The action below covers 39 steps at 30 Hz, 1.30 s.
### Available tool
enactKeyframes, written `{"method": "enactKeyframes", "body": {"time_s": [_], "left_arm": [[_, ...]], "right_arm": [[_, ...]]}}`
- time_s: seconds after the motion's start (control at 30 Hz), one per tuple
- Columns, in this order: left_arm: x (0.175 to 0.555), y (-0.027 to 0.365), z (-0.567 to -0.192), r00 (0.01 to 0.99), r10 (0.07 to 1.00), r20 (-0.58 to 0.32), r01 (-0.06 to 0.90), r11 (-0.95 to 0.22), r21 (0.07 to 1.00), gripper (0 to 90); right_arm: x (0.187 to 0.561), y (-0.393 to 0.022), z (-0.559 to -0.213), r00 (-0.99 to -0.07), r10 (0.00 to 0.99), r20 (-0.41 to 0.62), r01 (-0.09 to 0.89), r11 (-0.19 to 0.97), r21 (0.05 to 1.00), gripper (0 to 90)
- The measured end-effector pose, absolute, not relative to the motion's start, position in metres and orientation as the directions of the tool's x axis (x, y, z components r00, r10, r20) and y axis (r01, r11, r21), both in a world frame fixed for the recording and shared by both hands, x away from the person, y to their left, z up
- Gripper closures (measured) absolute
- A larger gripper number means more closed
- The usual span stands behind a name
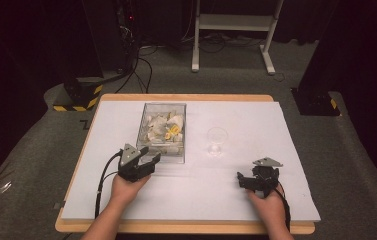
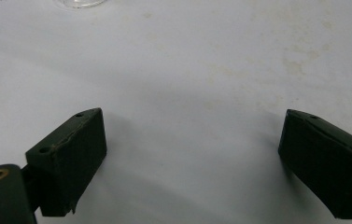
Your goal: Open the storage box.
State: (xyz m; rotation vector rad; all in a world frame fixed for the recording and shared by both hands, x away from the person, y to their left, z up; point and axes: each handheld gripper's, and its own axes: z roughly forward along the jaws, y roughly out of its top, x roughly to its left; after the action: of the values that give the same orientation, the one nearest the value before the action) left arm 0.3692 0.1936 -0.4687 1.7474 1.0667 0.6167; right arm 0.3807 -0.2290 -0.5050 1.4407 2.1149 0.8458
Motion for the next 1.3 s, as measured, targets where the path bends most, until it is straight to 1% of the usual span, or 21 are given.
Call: {"method": "enactKeyframes", "body": {"time_s": [0.17,0.27,0.37,0.83,1.3], "left_arm": [[0.374,0.194,-0.471,0.484,0.872,-0.067,0.387,-0.145,0.911,48.4],[0.375,0.195,-0.471,0.487,0.870,-0.075,0.384,-0.136,0.913,49.4],[0.377,0.193,-0.472,0.491,0.866,-0.093,0.385,-0.119,0.915,49.3],[0.378,0.189,-0.470,0.506,0.857,-0.102,0.357,-0.101,0.929,48.0],[0.382,0.189,-0.473,0.539,0.832,-0.127,0.356,-0.089,0.930,48.1]], "right_arm": [[0.381,-0.229,-0.505,-0.359,0.933,-0.020,0.663,0.270,0.698,7.6],[0.380,-0.229,-0.505,-0.358,0.934,-0.020,0.663,0.269,0.698,7.7],[0.380,-0.229,-0.505,-0.358,0.934,-0.020,0.663,0.269,0.698,7.7],[0.380,-0.229,-0.505,-0.358,0.933,-0.022,0.662,0.270,0.700,7.8],[0.380,-0.229,-0.505,-0.359,0.933,-0.030,0.658,0.276,0.700,8.1]]}}
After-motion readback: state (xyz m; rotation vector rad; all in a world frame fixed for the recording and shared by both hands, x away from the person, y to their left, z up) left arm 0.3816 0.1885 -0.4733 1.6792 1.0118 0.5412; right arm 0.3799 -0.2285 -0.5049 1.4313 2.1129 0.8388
